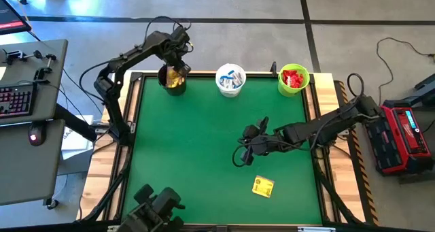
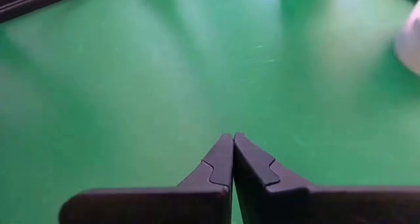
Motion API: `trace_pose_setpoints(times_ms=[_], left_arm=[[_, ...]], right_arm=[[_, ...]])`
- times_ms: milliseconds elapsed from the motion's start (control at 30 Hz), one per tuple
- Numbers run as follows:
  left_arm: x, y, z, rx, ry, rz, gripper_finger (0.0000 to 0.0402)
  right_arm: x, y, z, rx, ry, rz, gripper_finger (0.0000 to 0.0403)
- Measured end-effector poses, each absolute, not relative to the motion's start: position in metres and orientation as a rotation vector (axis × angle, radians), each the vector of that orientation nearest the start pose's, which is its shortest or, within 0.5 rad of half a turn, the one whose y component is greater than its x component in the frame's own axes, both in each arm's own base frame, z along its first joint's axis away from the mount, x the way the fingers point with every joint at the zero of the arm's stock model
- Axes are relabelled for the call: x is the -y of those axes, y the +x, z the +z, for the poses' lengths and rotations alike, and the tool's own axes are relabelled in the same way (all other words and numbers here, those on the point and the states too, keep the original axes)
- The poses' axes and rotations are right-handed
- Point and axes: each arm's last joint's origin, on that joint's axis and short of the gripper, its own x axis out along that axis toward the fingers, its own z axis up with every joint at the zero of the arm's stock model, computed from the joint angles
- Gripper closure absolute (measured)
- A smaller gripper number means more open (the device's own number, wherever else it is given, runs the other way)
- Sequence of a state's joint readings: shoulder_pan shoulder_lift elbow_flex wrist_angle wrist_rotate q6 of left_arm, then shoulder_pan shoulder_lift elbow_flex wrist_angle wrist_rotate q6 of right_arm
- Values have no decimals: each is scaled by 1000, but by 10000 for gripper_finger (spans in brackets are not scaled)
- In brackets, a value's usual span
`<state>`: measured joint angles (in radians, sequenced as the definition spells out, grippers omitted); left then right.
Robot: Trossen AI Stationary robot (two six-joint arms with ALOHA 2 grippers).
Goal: Sort candy by brand, put in halloween buckets
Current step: Put the yellow candy into the black bucket
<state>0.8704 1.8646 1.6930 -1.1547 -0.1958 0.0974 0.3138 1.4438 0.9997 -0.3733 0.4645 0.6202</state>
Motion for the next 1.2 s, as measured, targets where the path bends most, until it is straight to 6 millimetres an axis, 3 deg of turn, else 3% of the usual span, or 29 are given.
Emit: trace_pose_setpoints(times_ms=[200, 333, 533, 733, 933, 1067, 1200], left_arm=[[-270, 243, 288, -1171, -359, 868, 253], [-247, 244, 293, -1051, -364, 861, 248], [-196, 241, 301, -872, -353, 826, 247], [-136, 234, 313, -714, -353, 724, 247], [-81, 226, 323, -586, -291, 548, 247], [-52, 221, 323, -539, -271, 392, 247], [-30, 218, 320, -503, -272, 274, 247]], right_arm=[[-84, 287, 249, -694, 330, -315, 403], [-91, 286, 256, -717, 329, -289, 402], [-95, 277, 259, -860, 425, -287, 394], [-111, 265, 253, -1032, 496, -194, 324], [-138, 259, 235, -1201, 516, -76, 247], [-156, 263, 210, -1368, 544, 31, 232], [-157, 272, 187, -1467, 548, 28, 230]])
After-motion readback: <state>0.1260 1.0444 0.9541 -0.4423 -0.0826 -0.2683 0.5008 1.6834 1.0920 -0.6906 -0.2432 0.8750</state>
